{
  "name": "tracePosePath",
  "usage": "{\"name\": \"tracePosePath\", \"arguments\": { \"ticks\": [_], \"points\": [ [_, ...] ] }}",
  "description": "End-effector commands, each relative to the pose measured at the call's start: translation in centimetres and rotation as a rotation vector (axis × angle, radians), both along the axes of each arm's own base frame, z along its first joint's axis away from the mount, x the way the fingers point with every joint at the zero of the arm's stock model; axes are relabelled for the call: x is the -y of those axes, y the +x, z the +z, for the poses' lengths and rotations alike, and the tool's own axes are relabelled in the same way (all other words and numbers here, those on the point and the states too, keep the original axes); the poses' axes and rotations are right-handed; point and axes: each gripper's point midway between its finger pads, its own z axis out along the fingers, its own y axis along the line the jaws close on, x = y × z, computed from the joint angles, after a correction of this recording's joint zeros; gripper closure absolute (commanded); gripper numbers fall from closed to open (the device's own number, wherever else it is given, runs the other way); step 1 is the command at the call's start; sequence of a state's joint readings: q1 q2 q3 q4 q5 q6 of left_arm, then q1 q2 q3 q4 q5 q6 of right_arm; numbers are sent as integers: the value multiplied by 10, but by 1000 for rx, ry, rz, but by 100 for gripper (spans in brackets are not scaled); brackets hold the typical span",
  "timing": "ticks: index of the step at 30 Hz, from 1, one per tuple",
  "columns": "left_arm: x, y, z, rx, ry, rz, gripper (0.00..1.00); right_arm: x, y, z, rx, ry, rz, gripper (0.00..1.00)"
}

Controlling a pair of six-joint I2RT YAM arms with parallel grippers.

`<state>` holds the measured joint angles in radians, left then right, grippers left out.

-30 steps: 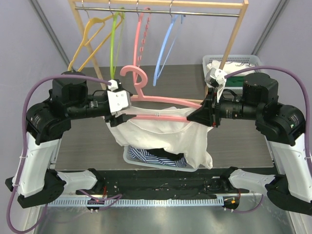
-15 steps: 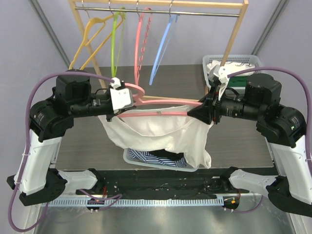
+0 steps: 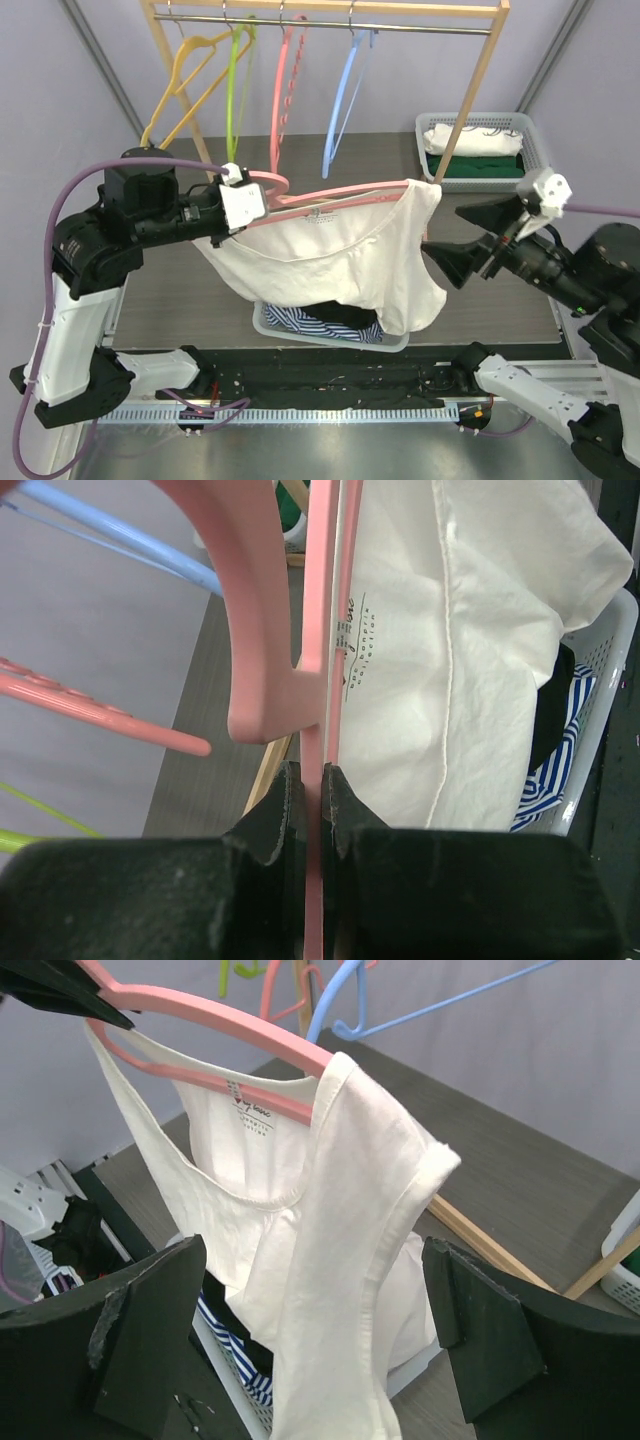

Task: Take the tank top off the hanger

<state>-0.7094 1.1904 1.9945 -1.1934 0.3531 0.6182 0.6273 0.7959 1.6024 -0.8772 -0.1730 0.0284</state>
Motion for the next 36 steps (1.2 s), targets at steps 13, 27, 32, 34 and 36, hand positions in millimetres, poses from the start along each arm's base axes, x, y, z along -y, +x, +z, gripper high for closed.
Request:
{"name": "tracePosePath", "arguments": {
  "ticks": [13,27,32,34,36],
  "points": [
    [2,-13,22,30,-74,-45,99,-22,33,-1,28,13,-10,31],
    [0,-16,17,28,-57,-55,97,40,24,-7,18,8,-270,99],
    [-1,-18,12,22,-41,-65,97,74,19,1,46,74,-421,99],
    [-1,-21,12,19,-38,-78,97,73,20,-5,24,58,-420,99],
    [0,-21,13,19,-45,-81,97,51,18,-16,-12,24,-310,93]
  ]
}}
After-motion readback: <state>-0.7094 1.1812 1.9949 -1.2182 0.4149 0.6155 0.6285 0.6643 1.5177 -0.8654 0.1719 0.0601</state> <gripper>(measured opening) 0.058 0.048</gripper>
